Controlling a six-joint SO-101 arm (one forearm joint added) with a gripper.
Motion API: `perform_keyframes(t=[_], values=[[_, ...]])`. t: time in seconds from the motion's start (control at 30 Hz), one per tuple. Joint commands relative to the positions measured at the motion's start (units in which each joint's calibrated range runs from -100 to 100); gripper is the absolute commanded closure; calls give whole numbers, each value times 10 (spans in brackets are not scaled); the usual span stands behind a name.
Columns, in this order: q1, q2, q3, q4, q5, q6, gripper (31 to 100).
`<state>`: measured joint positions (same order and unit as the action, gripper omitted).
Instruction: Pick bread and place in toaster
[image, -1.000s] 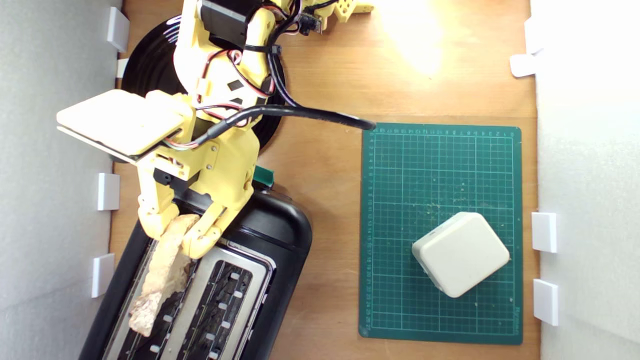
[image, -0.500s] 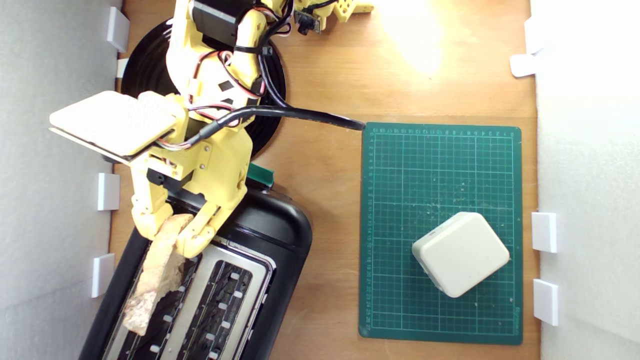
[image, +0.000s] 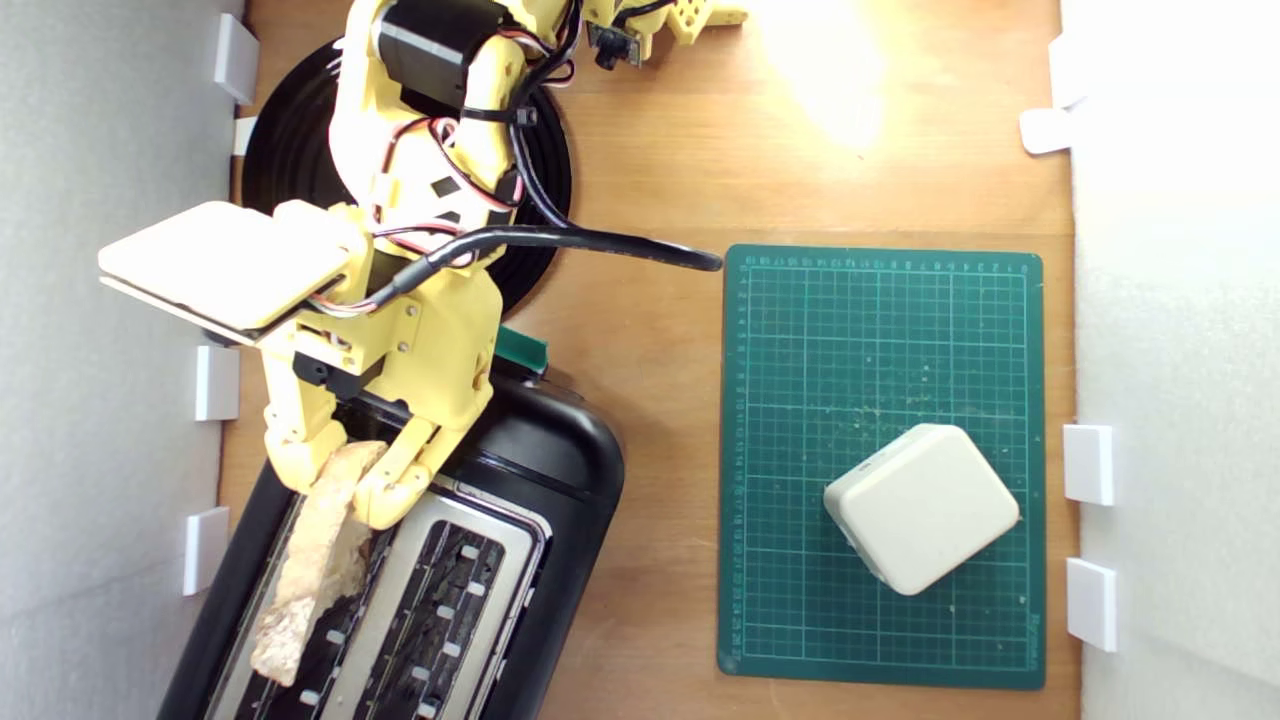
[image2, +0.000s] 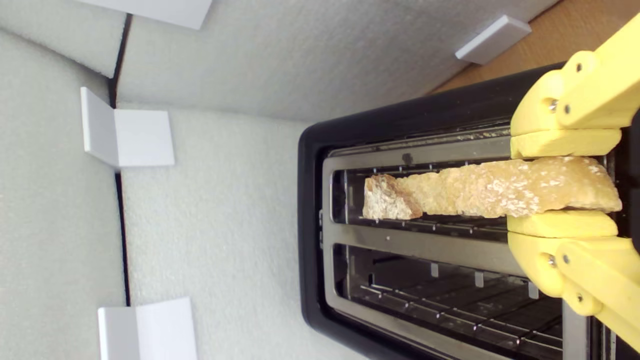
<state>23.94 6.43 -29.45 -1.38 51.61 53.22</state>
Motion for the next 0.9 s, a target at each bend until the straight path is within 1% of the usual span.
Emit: perform_keyframes(t=[0.0,0.17,0.37,0.47,0.57,0.6,0.63,0.77,0.83,0.87], values=[[15,-3,-23,-9,-20,4,744],[17,-3,-22,-3,-20,3,744],[16,-3,-22,-10,-19,2,737],[12,-3,-22,-6,-19,-9,735],[10,-3,-22,-6,-18,-8,733],[10,-3,-22,-4,-18,-7,723],[10,-3,-22,-4,-18,-6,682],[10,-4,-22,-3,-18,-6,573],[9,-4,-22,-5,-18,-6,554],[8,-4,-22,-6,-18,-6,555]])
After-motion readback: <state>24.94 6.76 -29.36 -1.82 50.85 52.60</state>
